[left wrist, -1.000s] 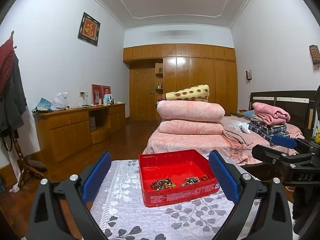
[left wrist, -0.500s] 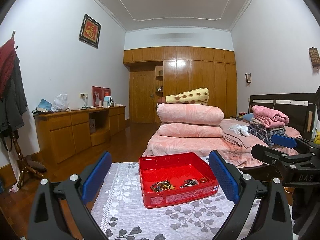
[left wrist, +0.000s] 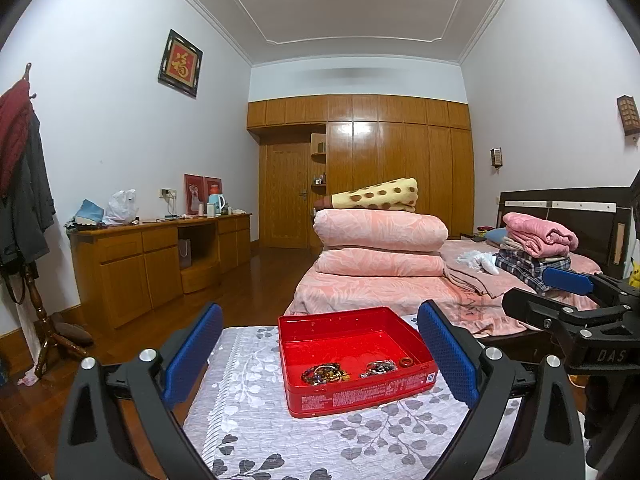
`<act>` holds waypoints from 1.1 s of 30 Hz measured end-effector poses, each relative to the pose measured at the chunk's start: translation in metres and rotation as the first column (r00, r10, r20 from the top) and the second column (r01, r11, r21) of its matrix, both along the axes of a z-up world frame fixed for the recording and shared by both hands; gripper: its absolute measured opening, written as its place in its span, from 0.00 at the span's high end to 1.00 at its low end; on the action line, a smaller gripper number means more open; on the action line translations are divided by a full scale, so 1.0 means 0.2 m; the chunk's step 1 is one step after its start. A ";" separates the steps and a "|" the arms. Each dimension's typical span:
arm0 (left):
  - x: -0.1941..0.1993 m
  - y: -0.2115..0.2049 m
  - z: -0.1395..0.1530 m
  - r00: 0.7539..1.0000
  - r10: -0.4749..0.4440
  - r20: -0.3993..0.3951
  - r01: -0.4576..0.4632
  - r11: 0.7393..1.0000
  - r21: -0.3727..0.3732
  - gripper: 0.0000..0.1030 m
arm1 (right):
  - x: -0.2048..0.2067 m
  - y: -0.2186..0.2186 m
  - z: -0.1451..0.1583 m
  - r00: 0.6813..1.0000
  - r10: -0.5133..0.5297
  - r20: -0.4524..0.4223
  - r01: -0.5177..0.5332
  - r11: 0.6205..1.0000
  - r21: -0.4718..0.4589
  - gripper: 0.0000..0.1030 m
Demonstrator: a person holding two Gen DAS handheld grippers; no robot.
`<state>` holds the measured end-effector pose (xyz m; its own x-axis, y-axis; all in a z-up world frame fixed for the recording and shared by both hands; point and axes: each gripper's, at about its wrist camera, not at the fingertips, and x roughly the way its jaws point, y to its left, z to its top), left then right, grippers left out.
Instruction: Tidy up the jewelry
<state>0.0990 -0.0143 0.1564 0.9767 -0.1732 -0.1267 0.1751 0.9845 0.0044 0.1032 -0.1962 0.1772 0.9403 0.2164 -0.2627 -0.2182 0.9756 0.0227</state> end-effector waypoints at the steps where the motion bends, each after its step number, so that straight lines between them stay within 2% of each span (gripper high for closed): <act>1: 0.00 0.00 0.00 1.000 0.001 0.000 -0.001 1.000 0.000 0.07 | 0.00 0.00 0.00 1.000 0.000 0.001 0.000 1.000 0.000 0.06; 33: -0.01 0.01 0.04 1.000 0.004 0.003 -0.004 1.000 -0.007 0.06 | -0.01 0.01 0.01 1.000 0.001 0.001 -0.001 1.000 -0.002 0.06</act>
